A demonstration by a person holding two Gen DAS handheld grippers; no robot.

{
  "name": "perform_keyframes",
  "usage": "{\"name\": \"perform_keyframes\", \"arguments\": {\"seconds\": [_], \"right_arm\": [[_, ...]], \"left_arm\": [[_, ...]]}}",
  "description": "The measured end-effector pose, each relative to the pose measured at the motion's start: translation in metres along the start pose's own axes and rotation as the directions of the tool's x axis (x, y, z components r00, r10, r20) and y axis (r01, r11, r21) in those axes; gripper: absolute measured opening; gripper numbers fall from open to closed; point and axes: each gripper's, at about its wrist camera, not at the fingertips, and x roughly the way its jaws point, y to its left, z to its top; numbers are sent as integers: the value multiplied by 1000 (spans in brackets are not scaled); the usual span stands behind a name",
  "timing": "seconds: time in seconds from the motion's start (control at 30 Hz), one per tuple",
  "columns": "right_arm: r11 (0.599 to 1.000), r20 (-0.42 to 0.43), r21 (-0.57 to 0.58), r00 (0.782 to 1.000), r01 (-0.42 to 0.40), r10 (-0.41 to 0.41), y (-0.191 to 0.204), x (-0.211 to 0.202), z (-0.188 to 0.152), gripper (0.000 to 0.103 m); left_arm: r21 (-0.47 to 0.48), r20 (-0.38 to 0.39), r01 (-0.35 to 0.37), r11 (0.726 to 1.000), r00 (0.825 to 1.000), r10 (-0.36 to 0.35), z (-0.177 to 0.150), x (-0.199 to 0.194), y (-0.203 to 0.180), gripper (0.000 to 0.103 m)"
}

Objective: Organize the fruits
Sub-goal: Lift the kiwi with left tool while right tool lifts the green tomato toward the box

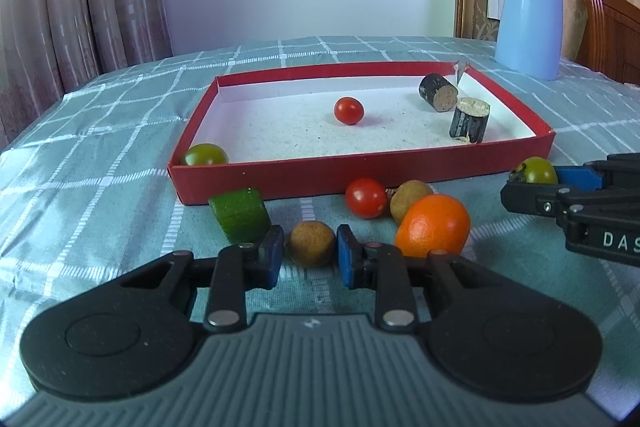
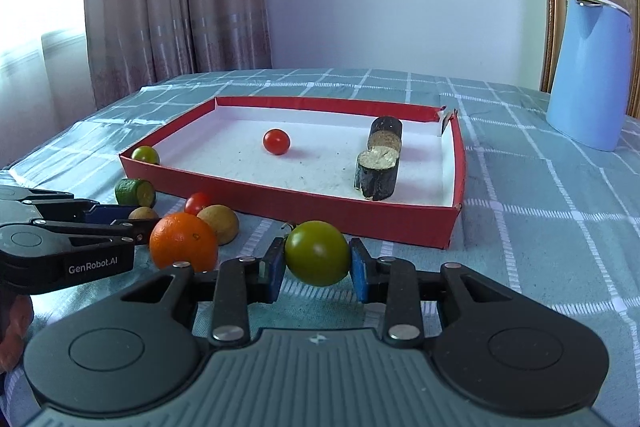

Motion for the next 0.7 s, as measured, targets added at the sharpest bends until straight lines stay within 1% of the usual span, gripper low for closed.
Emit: {"name": "perform_keyframes", "arguments": {"seconds": [0.33,0.43,0.57,0.7], "right_arm": [[1000,-2,21,1000,-2,2,-4,1,-1,33],[1000,1,28,1000,-3,3,-4,1,-1,33],[999,-18,35,1000,-5,5,-5,4,-1,33],[999,-63,49,998,-7,10,-8,12,0,33]], "left_arm": [[4,3,-14,1000,1000,14,-1,-1,-3,26],[22,8,-28,999,1000,27,-1,-2,-6,25],[24,9,-29,999,1000,29,-1,-1,-6,25],[23,8,-28,999,1000,27,-1,-1,-6,25]]}}
